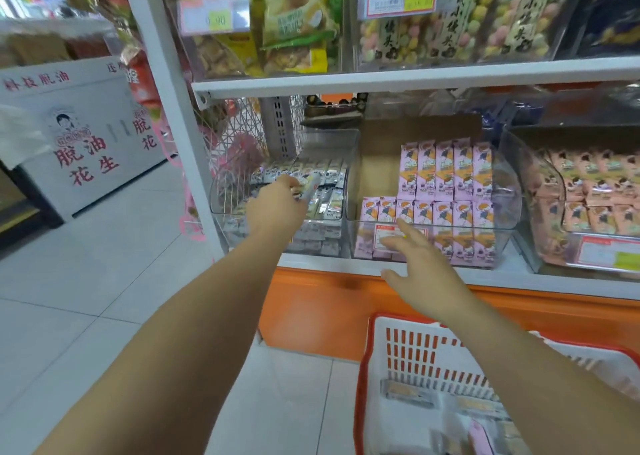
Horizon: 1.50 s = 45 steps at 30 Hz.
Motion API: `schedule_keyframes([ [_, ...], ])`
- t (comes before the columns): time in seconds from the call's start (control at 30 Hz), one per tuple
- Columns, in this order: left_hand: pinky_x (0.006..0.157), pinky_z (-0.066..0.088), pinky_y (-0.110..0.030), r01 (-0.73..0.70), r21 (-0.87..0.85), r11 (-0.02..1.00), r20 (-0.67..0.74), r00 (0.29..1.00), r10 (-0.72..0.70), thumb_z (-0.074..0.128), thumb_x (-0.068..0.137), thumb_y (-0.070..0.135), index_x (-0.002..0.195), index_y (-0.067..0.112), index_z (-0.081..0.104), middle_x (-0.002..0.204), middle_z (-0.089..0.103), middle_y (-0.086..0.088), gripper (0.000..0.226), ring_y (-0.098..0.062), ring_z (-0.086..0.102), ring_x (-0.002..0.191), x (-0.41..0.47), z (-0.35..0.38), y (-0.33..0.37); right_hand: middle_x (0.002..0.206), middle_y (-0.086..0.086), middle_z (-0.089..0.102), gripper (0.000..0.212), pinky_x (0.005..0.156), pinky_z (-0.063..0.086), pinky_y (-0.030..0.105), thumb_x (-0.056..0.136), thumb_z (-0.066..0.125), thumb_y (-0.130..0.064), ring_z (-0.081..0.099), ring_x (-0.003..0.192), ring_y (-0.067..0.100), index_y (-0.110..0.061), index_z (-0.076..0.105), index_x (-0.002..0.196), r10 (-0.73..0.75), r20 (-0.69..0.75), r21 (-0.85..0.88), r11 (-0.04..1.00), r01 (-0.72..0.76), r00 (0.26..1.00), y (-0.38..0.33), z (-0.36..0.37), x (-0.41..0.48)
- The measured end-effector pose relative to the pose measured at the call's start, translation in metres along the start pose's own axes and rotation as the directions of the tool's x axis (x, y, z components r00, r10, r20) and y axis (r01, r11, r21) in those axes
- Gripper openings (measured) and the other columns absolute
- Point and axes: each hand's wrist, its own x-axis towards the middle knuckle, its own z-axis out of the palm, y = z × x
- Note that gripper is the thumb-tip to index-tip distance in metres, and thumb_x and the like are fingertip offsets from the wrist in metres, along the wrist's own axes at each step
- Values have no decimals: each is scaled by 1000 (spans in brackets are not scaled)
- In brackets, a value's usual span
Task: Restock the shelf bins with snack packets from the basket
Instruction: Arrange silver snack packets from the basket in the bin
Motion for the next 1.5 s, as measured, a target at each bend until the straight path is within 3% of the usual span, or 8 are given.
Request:
schedule_keyframes([
  [0.27,55,43,-27,-51,0,999,246,968,50,48,96,23,116,22,64,79,62,1,26,-17,49,57,28,36,3,159,-12,7,46,110,28,29,92,60,-22,26,142,15,-24,47,136,-31,16,10,999,31,999,11,-5,6],
  [0.4,78,52,-40,-57,-36,998,266,962,65,41,99,18,121,25,61,98,68,-7,31,-16,47,52,28,32,-8,158,-12,13,43,110,27,29,92,58,-19,26,141,14,-24,49,134,-70,-13,30,997,70,997,18,-3,8],
  [0.47,92,47,-49,-96,-15,995,166,981,97,43,98,18,123,25,59,90,67,-7,30,-16,46,52,16,29,-7,155,-11,23,39,108,26,25,92,57,-16,29,139,11,-24,54,130,-88,-85,49,995,92,993,20,-2,7],
  [0.63,88,46,-46,-415,-211,885,-273,894,355,42,88,13,108,14,65,107,65,-3,30,-26,59,93,-65,56,-15,116,-3,63,27,92,45,29,85,58,-8,59,97,14,-18,66,110,-147,-138,0,989,148,979,37,3,-7],
  [0.77,81,50,-40,-384,-267,884,-40,921,388,41,78,21,105,18,66,102,65,-3,37,-27,63,85,-139,131,-38,113,-4,67,27,86,44,26,89,55,-16,61,99,16,-19,65,114,-54,194,-182,979,90,980,75,17,-34],
  [0.97,107,26,-23,-117,-329,937,359,902,239,51,93,18,142,16,39,147,33,0,49,-17,34,135,-193,204,-51,118,0,63,28,92,45,27,94,49,-20,59,108,19,-21,60,120,338,420,-251,935,-251,842,152,67,-86],
  [1.3,103,26,-17,-100,-316,943,306,931,201,43,94,5,140,20,44,153,28,7,48,-10,29,139,-204,220,-55,136,6,50,39,94,40,26,91,53,-24,49,121,21,-15,53,129,439,675,-283,896,-342,593,209,185,-120],
  [1.5,99,27,-13,-65,-319,945,320,932,172,42,95,8,138,24,45,153,26,11,46,-4,31,134,-204,220,-53,137,9,47,63,102,39,41,83,51,-56,42,124,30,-17,48,132,554,591,-541,811,-221,587,222,217,-130],
])
